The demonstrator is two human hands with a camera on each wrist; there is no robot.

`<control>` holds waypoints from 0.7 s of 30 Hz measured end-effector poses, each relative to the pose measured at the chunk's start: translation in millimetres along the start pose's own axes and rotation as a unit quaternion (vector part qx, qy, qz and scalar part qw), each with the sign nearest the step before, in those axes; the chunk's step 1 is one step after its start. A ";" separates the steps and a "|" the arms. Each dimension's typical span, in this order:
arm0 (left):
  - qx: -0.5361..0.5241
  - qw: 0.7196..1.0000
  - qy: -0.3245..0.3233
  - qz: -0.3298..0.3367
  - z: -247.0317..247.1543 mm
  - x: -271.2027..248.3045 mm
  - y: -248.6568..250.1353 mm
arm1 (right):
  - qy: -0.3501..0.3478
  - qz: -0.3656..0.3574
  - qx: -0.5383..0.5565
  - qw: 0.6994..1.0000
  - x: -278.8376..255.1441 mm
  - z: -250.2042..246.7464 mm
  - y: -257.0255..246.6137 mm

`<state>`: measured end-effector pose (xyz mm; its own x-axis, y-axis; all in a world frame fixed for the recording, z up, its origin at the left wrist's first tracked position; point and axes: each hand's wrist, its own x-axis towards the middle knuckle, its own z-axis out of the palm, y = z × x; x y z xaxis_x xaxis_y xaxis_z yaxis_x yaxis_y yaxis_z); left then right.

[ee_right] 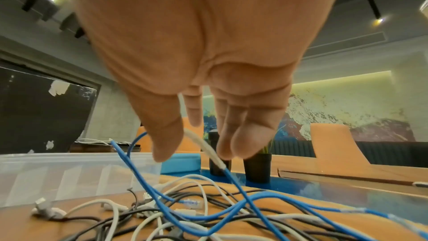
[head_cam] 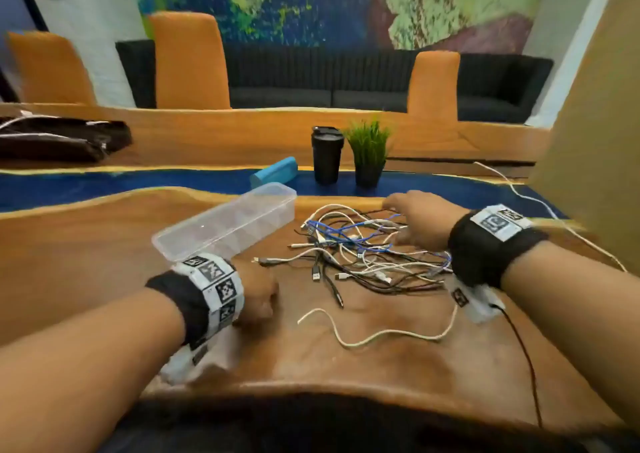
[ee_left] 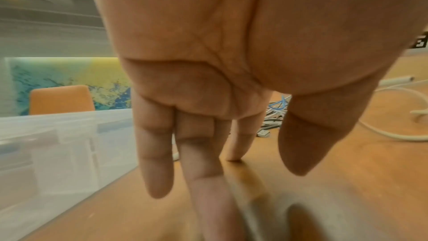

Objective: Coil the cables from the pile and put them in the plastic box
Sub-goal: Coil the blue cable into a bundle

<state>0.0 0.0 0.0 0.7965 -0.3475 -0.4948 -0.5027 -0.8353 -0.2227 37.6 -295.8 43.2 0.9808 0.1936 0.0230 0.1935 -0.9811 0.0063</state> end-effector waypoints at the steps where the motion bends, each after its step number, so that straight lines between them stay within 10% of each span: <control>1: -0.004 1.000 0.001 -0.007 2.3 -0.5 0.2 | -0.005 0.011 0.005 1.000 3.7 2.0 -6.4; 5: -0.051 0.998 -0.024 -0.020 -0.1 -5.8 -1.9 | -0.036 0.021 0.002 0.999 13.9 5.5 -20.8; 9: -0.137 0.988 -0.057 -0.034 -31.2 -10.6 -24.3 | 0.082 -0.007 0.084 0.993 21.9 -25.6 -7.0; 12: -0.113 0.986 0.106 -0.060 -82.0 -7.7 -42.8 | 0.206 -0.035 0.114 0.971 20.7 -88.8 4.3; 16: -0.354 0.878 0.320 0.037 -164.2 -3.2 -35.9 | 0.284 -0.073 0.287 0.912 14.4 -176.0 7.1; 21: -0.525 0.777 0.308 0.161 -218.4 1.4 6.3 | 0.302 -0.108 0.349 0.881 11.7 -233.7 8.6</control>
<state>71.3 -98.8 181.3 0.8587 -0.4778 0.1850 -0.4152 -0.4372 0.7978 45.2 -301.5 277.2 0.7689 0.1355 0.6248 0.5480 -0.6432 -0.5348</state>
